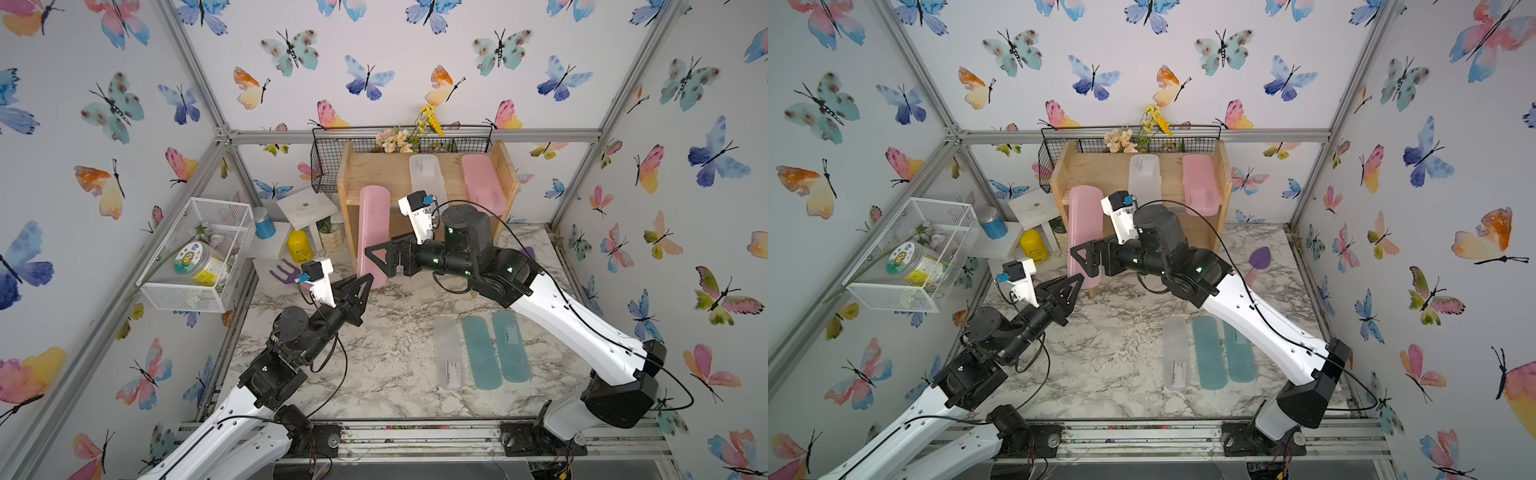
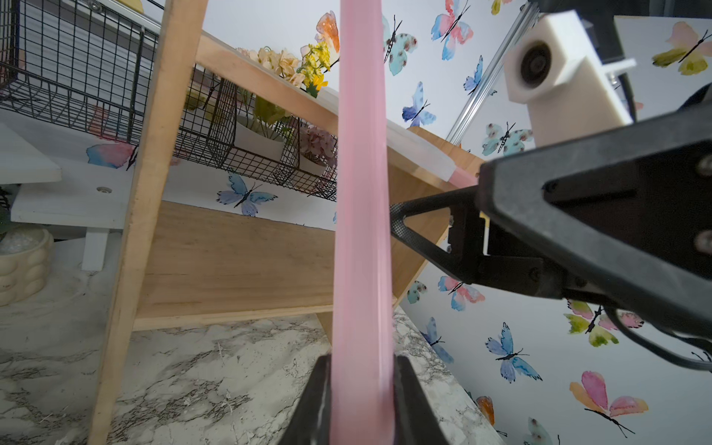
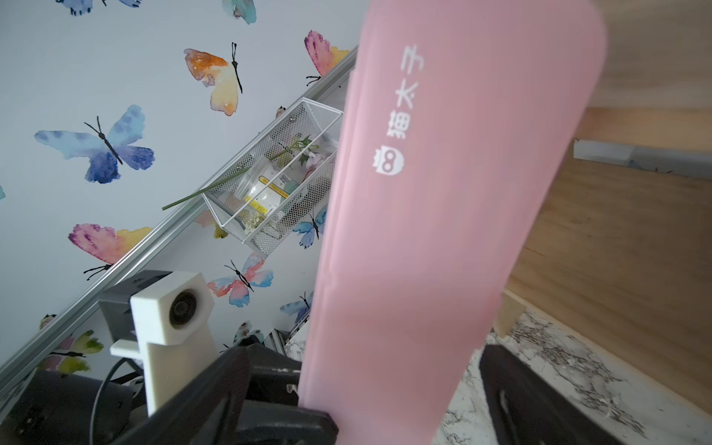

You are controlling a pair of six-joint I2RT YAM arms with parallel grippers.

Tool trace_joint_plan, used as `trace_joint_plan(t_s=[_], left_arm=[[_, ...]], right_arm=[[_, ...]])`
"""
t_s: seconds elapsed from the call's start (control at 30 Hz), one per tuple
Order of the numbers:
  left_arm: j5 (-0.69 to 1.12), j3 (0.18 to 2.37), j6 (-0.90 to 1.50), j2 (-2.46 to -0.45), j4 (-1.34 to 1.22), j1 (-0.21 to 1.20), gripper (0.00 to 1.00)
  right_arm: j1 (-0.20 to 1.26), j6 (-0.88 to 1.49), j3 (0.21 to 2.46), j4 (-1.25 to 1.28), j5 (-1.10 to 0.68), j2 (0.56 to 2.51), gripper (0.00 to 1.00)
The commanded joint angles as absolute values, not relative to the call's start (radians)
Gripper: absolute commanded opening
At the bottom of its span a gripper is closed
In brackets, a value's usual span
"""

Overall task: Remove the pencil cases from the shelf
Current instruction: Pick up the pencil case from the shelf.

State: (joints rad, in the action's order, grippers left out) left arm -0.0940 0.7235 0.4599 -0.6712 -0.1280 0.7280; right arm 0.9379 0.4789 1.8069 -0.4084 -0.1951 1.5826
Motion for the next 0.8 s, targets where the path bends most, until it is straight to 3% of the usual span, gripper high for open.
trace_joint_plan(t_s=[0.0,0.3,0.6,0.77], left_arm=[[-0.17,0.729,0.418,-0.649,-0.15,0.754,0.03],[-0.196,0.727,0.412,-0.644,-0.136,0.772,0.04],[-0.2,0.711,0.415,-0.629,-0.135,0.775,0.05],[-0.204,0.703,0.417,-0.617,-0.129,0.774,0.06]], right_arm=[[0.946,0.502,1.835,-0.387,-0.151,1.613,0.99],[0.969,0.5,1.884,-0.427,-0.043,1.674,0.99],[0.969,0.508,1.894,-0.391,-0.065,1.697,0.99],[0.969,0.51,1.889,-0.382,-0.074,1.701,0.93]])
